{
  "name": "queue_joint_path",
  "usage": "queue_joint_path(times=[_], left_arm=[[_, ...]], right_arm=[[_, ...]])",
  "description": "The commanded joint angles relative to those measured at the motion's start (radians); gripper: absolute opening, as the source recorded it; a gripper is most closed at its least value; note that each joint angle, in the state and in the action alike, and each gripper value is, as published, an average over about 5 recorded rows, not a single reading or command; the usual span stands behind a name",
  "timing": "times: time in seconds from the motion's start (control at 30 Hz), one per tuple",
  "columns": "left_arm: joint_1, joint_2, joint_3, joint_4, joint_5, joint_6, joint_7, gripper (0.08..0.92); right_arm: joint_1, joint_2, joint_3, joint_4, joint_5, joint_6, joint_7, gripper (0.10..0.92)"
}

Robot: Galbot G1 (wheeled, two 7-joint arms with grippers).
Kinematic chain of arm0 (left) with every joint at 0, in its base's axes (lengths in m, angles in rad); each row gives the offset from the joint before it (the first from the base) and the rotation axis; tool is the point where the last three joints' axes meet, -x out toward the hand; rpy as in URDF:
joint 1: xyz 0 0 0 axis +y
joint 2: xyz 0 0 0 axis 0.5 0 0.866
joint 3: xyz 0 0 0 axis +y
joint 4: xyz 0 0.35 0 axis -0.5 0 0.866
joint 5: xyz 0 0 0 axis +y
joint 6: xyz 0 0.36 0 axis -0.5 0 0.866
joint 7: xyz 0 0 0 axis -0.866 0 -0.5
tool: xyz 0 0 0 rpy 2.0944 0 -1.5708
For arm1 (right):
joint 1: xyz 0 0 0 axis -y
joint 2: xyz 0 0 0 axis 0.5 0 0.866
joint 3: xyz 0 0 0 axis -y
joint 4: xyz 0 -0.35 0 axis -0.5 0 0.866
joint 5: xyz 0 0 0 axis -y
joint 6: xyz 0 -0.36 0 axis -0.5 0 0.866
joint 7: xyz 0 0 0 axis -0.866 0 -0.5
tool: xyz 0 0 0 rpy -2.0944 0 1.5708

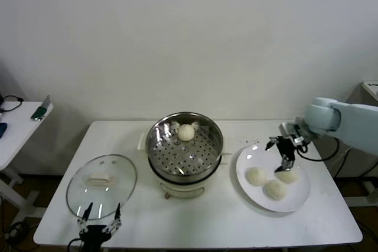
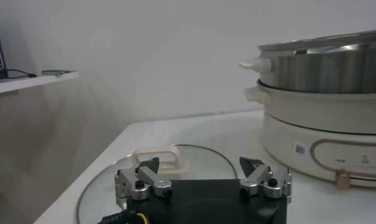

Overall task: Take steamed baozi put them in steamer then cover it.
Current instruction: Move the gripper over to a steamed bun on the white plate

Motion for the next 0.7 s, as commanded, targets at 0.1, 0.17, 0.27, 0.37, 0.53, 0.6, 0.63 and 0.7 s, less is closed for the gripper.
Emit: queue_joint_path(times=[0.1,0.17,0.27,0.37,0.53,0.6,0.63,0.7], left_arm=[[0.005,-0.002,-0.002,-0.002,0.001,-0.002,-0.001,0.823],[0.007,-0.002,-0.004,-0.003,0.001,-0.003,-0.001,0.823],[0.009,-0.002,-0.006,-0.003,0.001,-0.005,-0.001,0.823],[0.012,-0.003,-0.008,-0.004,0.0,-0.006,-0.002,0.823],[0.015,-0.004,-0.008,-0.004,0.0,-0.008,-0.002,0.823],[0.014,-0.004,-0.007,-0.003,0.001,-0.009,-0.002,0.823],[0.014,-0.005,-0.007,-0.003,0.001,-0.009,-0.002,0.823],[0.013,-0.005,-0.007,-0.003,0.001,-0.008,-0.002,0.823]], right_arm=[[-0.232,0.047,0.152,-0.047,-0.025,-0.128,0.075,0.823],[-0.262,0.074,0.174,-0.065,-0.026,-0.14,0.085,0.823],[-0.293,0.106,0.192,-0.09,-0.027,-0.158,0.098,0.823],[-0.311,0.129,0.2,-0.107,-0.025,-0.169,0.103,0.823],[-0.329,0.143,0.207,-0.115,-0.028,-0.183,0.11,0.823],[-0.335,0.145,0.211,-0.119,-0.034,-0.189,0.116,0.823],[-0.337,0.146,0.213,-0.121,-0.037,-0.191,0.119,0.823],[-0.34,0.147,0.218,-0.126,-0.043,-0.193,0.122,0.823]])
